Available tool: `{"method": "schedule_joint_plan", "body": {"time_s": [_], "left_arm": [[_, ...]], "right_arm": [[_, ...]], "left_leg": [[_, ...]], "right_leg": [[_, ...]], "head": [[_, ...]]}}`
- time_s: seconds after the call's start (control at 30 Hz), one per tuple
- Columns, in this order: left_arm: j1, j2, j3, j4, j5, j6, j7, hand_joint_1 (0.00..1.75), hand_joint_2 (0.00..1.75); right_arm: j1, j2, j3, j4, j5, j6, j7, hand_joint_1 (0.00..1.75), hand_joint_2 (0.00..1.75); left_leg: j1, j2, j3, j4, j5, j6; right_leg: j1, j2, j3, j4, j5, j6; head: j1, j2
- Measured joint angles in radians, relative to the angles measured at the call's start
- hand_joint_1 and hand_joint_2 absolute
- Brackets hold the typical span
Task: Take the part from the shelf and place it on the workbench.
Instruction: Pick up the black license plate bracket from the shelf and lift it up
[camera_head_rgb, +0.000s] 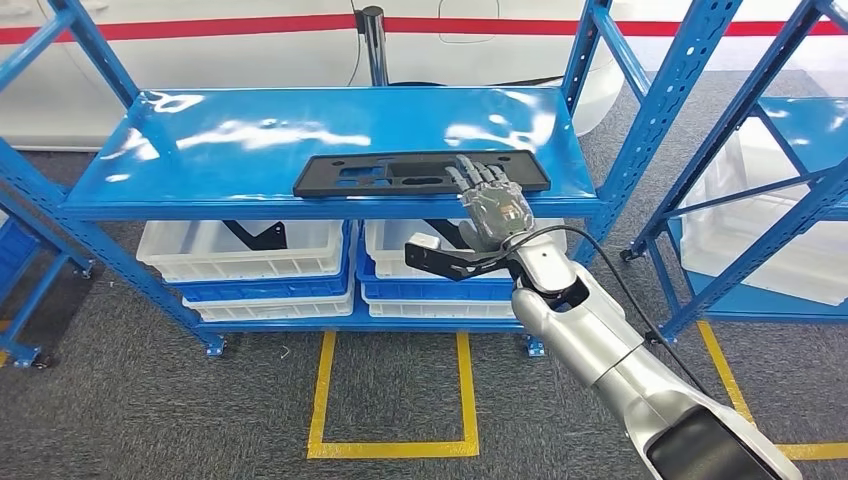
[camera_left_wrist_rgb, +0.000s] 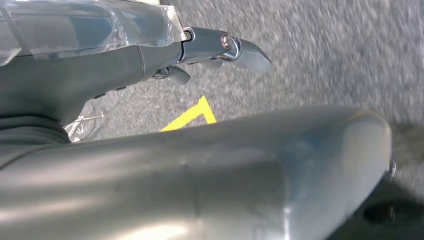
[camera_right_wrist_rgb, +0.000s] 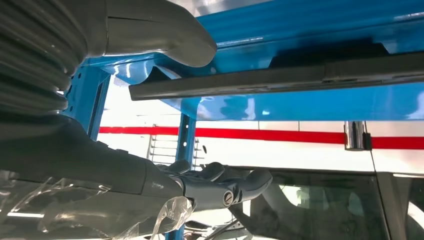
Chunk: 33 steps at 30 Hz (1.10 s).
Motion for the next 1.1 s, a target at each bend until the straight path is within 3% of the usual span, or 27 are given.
{"method": "schedule_joint_plan", "body": {"time_s": [0.03, 0.07, 0.1, 0.17, 0.23, 0.3, 0.37, 0.43, 0.5, 0.53, 0.57, 0.6, 0.63, 0.7, 0.73, 0.8, 0.9, 0.97, 1.03, 1.07, 1.1], "left_arm": [[0.001, 0.0, 0.0, 0.0, 0.0, 0.0, 0.0, 0.0, 0.0], [0.002, 0.0, 0.0, 0.0, 0.0, -0.001, 0.0, 0.0, 0.0], [0.003, 0.0, 0.0, 0.0, 0.0, -0.002, 0.0, 0.0, 0.0], [0.004, -0.001, 0.0, 0.0, 0.0, -0.004, -0.001, 0.0, 0.0], [0.002, -0.002, 0.0, 0.0, 0.0, -0.005, -0.001, 0.0, 0.0], [0.0, -0.003, 0.0, 0.0, 0.0, -0.005, -0.001, 0.0, 0.0], [0.001, -0.001, 0.001, 0.0, 0.0, -0.005, -0.001, 0.0, 0.0], [0.0, 0.0, 0.001, 0.0, 0.0, -0.005, -0.001, 0.0, 0.0], [0.001, 0.0, 0.001, 0.0, 0.0, -0.005, -0.001, 0.0, 0.0], [0.003, 0.0, 0.001, 0.0, 0.0, -0.005, -0.001, 0.0, 0.0], [0.005, 0.0, 0.001, 0.0, 0.0, -0.005, 0.0, 0.0, 0.0], [0.006, 0.0, 0.001, 0.0, -0.001, -0.005, 0.0, 0.0, 0.0], [0.006, 0.0, 0.001, 0.0, -0.001, -0.005, 0.0, 0.0, 0.0], [0.006, 0.0, 0.001, 0.0, -0.001, -0.005, 0.0, 0.0, 0.0], [0.006, 0.0, 0.001, 0.0, -0.001, -0.005, 0.0, 0.0, 0.0], [0.006, 0.0, 0.001, 0.0, -0.001, -0.006, 0.0, 0.0, 0.0], [0.006, 0.0, 0.002, 0.0, 0.0, -0.006, 0.0, 0.0, 0.0], [0.006, 0.001, 0.002, 0.0, 0.0, -0.005, 0.0, 0.0, 0.0], [0.007, 0.001, 0.004, 0.0, 0.0, -0.005, 0.0, 0.0, 0.0], [0.008, 0.002, 0.006, 0.0, 0.0, -0.005, 0.0, 0.0, 0.0], [0.009, 0.002, 0.008, 0.0, 0.0, -0.005, 0.0, 0.0, 0.0]], "right_arm": [[0.003, -0.002, 0.0, 0.0, 0.0, 0.0, 0.0, 0.0, 1.75], [0.006, -0.004, 0.0, 0.0, -0.001, 0.0, 0.0, 0.0, 1.75], [0.008, -0.005, 0.0, 0.0, -0.001, 0.0, 0.0, 0.0, 1.75], [0.007, -0.006, 0.0, 0.0, -0.002, 0.0, 0.0, 0.0, 1.75], [0.004, -0.005, 0.0, 0.0, -0.003, 0.001, 0.0, 0.0, 1.75], [0.002, -0.005, 0.001, 0.0, -0.006, 0.002, 0.0, 0.0, 1.75], [-0.001, -0.004, 0.001, 0.0, -0.009, 0.002, 0.0, 0.0, 1.75], [-0.004, -0.003, 0.001, 0.0, -0.005, 0.002, 0.001, 0.0, 1.75], [-0.003, -0.002, 0.001, 0.002, 0.0, 0.002, 0.001, 0.0, 1.75], [0.0, -0.002, 0.001, 0.002, 0.0, 0.002, 0.001, 0.0, 1.75], [0.002, -0.003, 0.002, 0.004, 0.0, 0.002, 0.002, 0.0, 1.75], [0.004, -0.003, 0.002, 0.005, 0.0, 0.003, 0.002, 0.0, 1.75], [0.005, -0.003, 0.002, 0.007, 0.001, 0.004, 0.001, 0.0, 1.75], [0.004, -0.003, 0.002, 0.011, 0.003, 0.009, 0.001, 0.0, 1.75], [0.003, -0.003, 0.002, 0.013, 0.003, 0.015, 0.001, 0.0, 1.75], [0.001, -0.003, 0.002, 0.02, 0.0, 0.03, 0.001, 0.0, 1.75], [-0.001, -0.002, 0.003, 0.033, -0.008, 0.052, 0.0, 0.0, 1.75], [-0.002, -0.001, 0.003, 0.044, -0.011, 0.058, 0.0, 0.0, 1.75], [0.002, -0.001, 0.005, 0.058, -0.013, 0.064, 0.0, 0.0, 1.75], [0.004, -0.001, 0.006, 0.066, -0.014, 0.066, 0.0, 0.0, 1.75], [0.005, 0.0, 0.007, 0.073, -0.017, 0.069, -0.001, 0.0, 1.75]], "left_leg": [[0.0, 0.0, 0.003, 0.0, -0.003, 0.002], [-0.001, -0.001, 0.008, 0.0, -0.007, 0.002], [-0.001, -0.002, 0.014, 0.0, -0.011, 0.0], [-0.001, -0.004, 0.028, 0.0, -0.021, -0.005], [-0.005, -0.006, 0.038, -0.001, -0.032, -0.014], [-0.008, -0.007, 0.044, -0.004, -0.04, -0.025], [-0.007, -0.006, 0.041, 0.003, -0.051, -0.035], [-0.004, -0.003, -0.001, 0.091, -0.095, -0.044], [-0.001, -0.002, -0.086, 0.251, -0.156, -0.051], [0.0, -0.002, -0.124, 0.311, -0.17, -0.054], [0.0, -0.002, -0.145, 0.334, -0.164, -0.056], [0.001, -0.002, -0.143, 0.311, -0.137, -0.057], [0.001, -0.001, -0.122, 0.249, -0.094, -0.056], [0.0, 0.001, -0.057, 0.089, -0.011, -0.05], [-0.001, 0.002, -0.034, 0.035, 0.011, -0.046], [-0.004, 0.001, -0.017, 0.0, 0.016, -0.034], [-0.002, -0.001, -0.011, 0.001, 0.009, -0.014], [-0.001, -0.001, -0.005, 0.0, 0.004, -0.004], [-0.001, -0.001, 0.001, 0.001, -0.003, 0.002], [0.0, -0.002, 0.005, 0.001, -0.007, 0.003], [0.0, -0.003, 0.011, 0.001, -0.012, 0.002]], "right_leg": [[0.0, 0.0, -0.033, 0.052, -0.009, 0.001], [0.0, 0.0, -0.048, 0.062, 0.003, 0.0], [0.0, 0.0, -0.041, 0.03, 0.036, -0.003], [0.003, 0.0, 0.016, -0.114, 0.123, -0.016], [0.009, 0.0, 0.067, -0.233, 0.171, -0.028], [0.013, -0.001, 0.08, -0.265, 0.173, -0.036], [0.007, -0.001, 0.085, -0.27, 0.172, -0.044], [0.002, -0.002, 0.092, -0.275, 0.171, -0.053], [0.002, -0.002, 0.097, -0.275, 0.165, -0.059], [0.002, -0.002, 0.1, -0.275, 0.162, -0.06], [0.002, -0.002, 0.104, -0.275, 0.158, -0.06], [0.002, -0.001, 0.111, -0.275, 0.153, -0.059], [0.001, 0.0, 0.119, -0.275, 0.148, -0.057], [0.004, 0.001, 0.134, -0.274, 0.135, -0.049], [0.006, 0.003, 0.139, -0.274, 0.129, -0.044], [0.011, 0.005, 0.145, -0.274, 0.118, -0.034], [0.006, 0.002, 0.136, -0.241, 0.09, -0.018], [0.003, 0.001, 0.078, -0.123, 0.038, -0.009], [0.001, 0.001, -0.013, 0.03, -0.012, -0.003], [0.001, 0.0, -0.046, 0.071, -0.012, -0.002], [0.001, 0.0, -0.059, 0.07, 0.009, -0.002]], "head": [[0.0, 0.0], [0.0, 0.0], [0.0, 0.0], [0.0, 0.0], [0.0, 0.0], [0.0, 0.0], [0.0, 0.0], [0.0, 0.0], [0.0, 0.0], [0.0, 0.0], [0.0, 0.0], [0.0, 0.0], [0.0, 0.0], [0.0, 0.0], [0.0, 0.0], [0.0, 0.0], [0.0, 0.0], [0.0, 0.0], [0.0, 0.0], [0.0, 0.0], [0.0, 0.0]]}}
